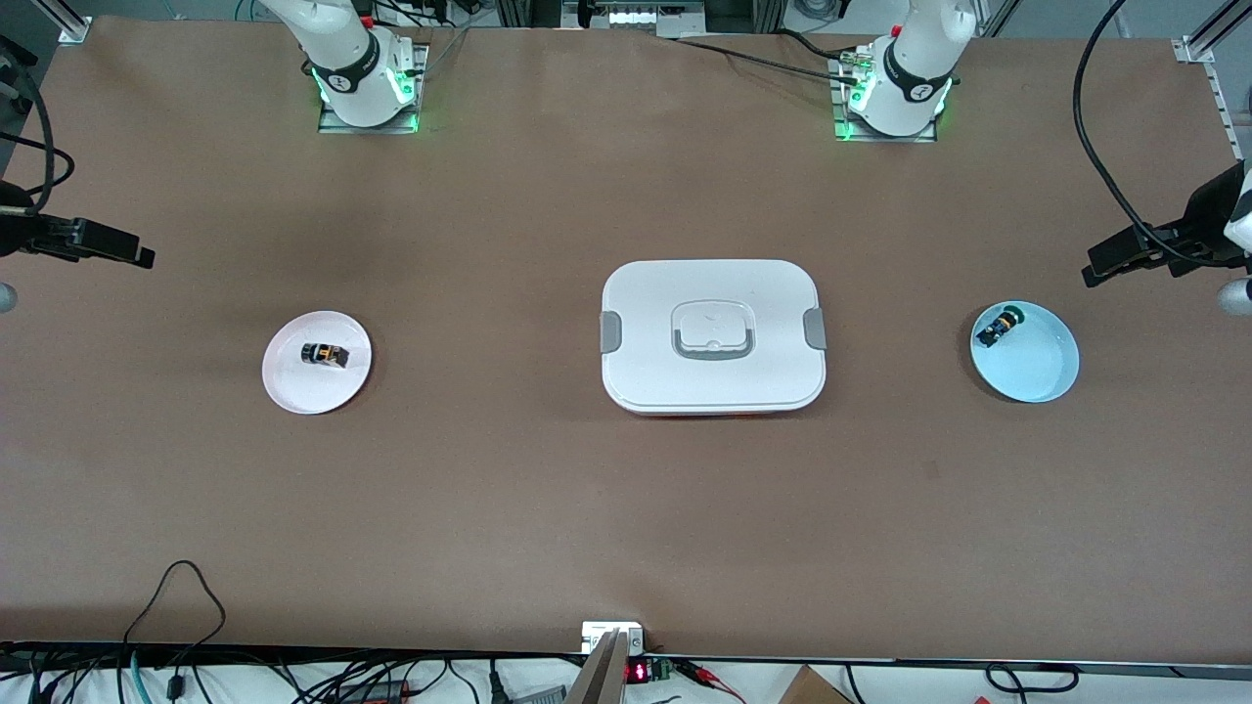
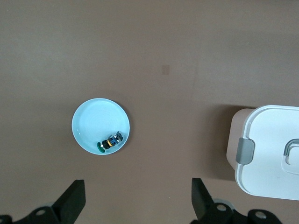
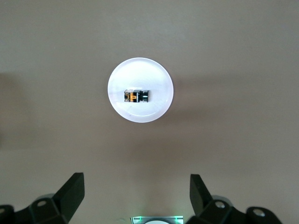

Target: Transfer orange switch to right arm and place

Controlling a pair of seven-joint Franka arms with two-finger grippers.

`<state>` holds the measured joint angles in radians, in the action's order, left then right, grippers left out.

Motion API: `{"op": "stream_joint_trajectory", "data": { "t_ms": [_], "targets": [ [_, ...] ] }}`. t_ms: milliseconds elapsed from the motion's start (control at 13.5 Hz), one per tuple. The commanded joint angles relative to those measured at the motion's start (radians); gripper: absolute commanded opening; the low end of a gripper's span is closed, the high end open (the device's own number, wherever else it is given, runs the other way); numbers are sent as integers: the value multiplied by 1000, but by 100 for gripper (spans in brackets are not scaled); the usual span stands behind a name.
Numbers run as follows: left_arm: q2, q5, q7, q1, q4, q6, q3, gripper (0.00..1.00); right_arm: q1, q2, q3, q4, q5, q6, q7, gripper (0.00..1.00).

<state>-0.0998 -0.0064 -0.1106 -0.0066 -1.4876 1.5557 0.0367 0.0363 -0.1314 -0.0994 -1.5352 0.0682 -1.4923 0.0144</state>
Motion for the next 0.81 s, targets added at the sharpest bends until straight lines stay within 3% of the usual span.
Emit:
{"op": "stream_joint_trajectory", "data": {
  "t_ms": [0, 296, 739],
  "targets": [
    [-12, -1, -4, -1, 29, -14, -1, 100, -19, 74, 39, -106, -83, -78, -39, 100],
    [-12, -1, -4, -1, 29, -14, -1, 100, -23, 127, 52, -198, -125, -167, 10, 100],
    [-12, -1, -6, -1, 29, -14, -1, 100, -19, 145, 47, -162, -114, -120, 18, 100]
  ]
}}
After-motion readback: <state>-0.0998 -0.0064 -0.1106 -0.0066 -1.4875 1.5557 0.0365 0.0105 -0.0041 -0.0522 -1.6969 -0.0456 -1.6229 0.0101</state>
